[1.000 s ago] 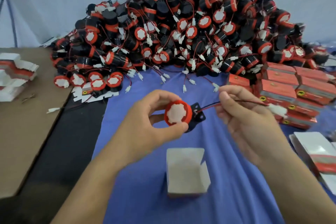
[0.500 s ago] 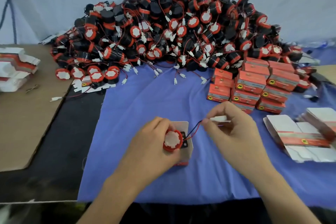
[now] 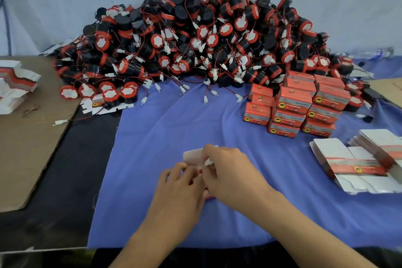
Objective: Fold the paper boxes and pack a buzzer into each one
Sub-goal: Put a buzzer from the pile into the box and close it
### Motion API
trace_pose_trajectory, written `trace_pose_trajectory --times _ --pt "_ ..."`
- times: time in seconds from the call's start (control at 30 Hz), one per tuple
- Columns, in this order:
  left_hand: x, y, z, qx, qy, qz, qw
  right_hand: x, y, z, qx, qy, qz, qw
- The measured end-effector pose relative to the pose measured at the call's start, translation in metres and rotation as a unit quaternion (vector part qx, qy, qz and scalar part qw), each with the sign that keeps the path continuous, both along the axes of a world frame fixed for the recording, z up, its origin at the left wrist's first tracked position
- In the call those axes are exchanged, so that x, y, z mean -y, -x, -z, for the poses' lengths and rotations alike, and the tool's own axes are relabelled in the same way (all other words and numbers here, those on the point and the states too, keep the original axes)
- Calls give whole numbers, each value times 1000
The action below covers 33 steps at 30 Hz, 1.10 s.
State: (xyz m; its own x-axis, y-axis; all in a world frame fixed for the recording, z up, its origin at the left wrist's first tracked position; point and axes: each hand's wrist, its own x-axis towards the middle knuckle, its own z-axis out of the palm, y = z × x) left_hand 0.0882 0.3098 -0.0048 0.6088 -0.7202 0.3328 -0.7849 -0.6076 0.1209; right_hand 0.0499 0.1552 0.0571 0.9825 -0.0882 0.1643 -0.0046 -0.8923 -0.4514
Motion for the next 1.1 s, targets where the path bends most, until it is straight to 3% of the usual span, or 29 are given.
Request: trace_pose_trajectory --times 0.23,0.4,0.53,0.6,0.67,0.77,0.87,1.0,1.1 --pt "3 3 23 18 32 -35 999 -14 -26 -2 -86 37 9 996" --pt "2 4 31 5 120 -25 992 -23 -26 9 -103 32 6 994" --pt "-4 6 45 -23 159 -33 986 -20 -18 20 -65 40 -47 996" --pt "-5 7 48 -61 162 -33 984 -16 -15 25 -43 43 -75 995" --pt "-6 12 49 -120 223 -37 967 -13 -13 29 -26 58 -98 993" --pt "-4 15 63 -202 265 -63 941 -11 -7 37 -29 123 -120 985" --pt "-2 14 74 -232 285 -64 928 -7 -4 38 -47 138 -144 979" --pt "-6 7 75 -191 281 -58 938 -4 -11 33 -107 106 -152 977" --pt "-10 5 71 -134 281 -9 950 -9 -20 30 -109 28 -87 990"
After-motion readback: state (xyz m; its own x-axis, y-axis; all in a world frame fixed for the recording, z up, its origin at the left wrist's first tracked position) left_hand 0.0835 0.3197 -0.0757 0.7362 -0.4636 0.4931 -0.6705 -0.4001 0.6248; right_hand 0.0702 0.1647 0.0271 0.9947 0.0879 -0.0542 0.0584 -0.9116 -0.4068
